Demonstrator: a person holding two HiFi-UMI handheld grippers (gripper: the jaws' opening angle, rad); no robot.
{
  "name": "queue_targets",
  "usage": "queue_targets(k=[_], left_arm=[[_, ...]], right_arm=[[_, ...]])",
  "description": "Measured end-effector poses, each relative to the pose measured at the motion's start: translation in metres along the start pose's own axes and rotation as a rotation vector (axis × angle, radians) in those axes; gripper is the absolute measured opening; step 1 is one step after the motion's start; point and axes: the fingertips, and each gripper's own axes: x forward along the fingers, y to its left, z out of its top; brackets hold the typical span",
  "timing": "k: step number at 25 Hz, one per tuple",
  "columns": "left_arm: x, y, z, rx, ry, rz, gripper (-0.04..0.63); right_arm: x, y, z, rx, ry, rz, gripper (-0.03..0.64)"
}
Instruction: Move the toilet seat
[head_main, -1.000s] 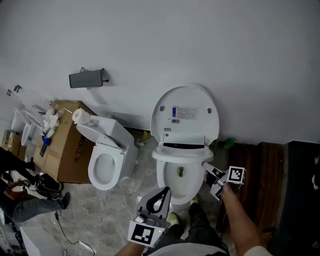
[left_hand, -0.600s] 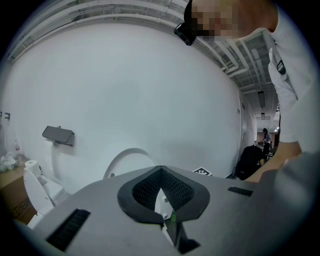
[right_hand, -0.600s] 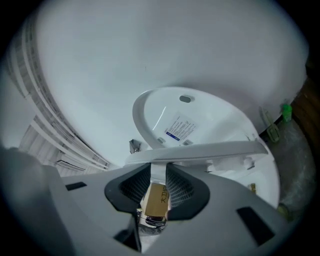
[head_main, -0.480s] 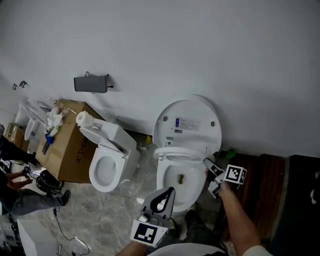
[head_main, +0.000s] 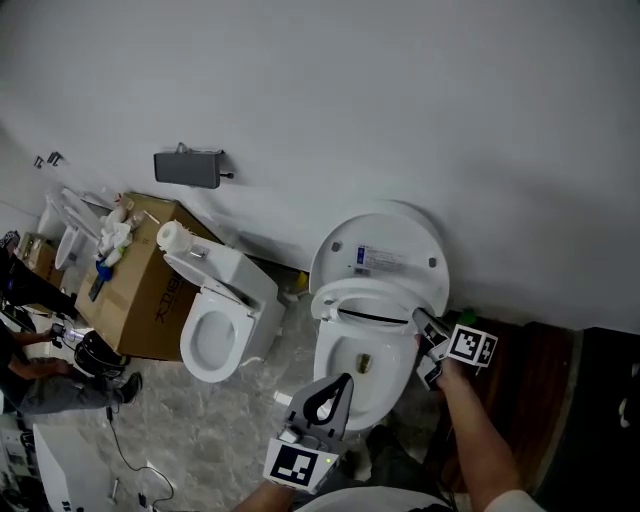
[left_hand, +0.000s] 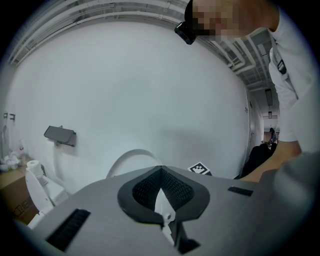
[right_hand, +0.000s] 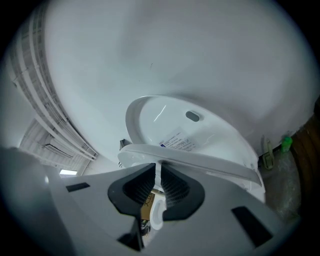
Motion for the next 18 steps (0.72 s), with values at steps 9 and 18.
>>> queue_targets(k=[9, 18], left_arm=[[0.015, 0.01, 0.004, -0.01, 0.007, 0.043, 0.003], [0.024, 0.018, 0.0, -0.026, 0.012, 0.067, 0.003]], right_arm=[[0.021, -0.008, 0.036, -0.016, -0.036, -0.028, 0.043], [0.043, -0.018, 0.06, -0.069, -0.063, -0.074, 0.043]])
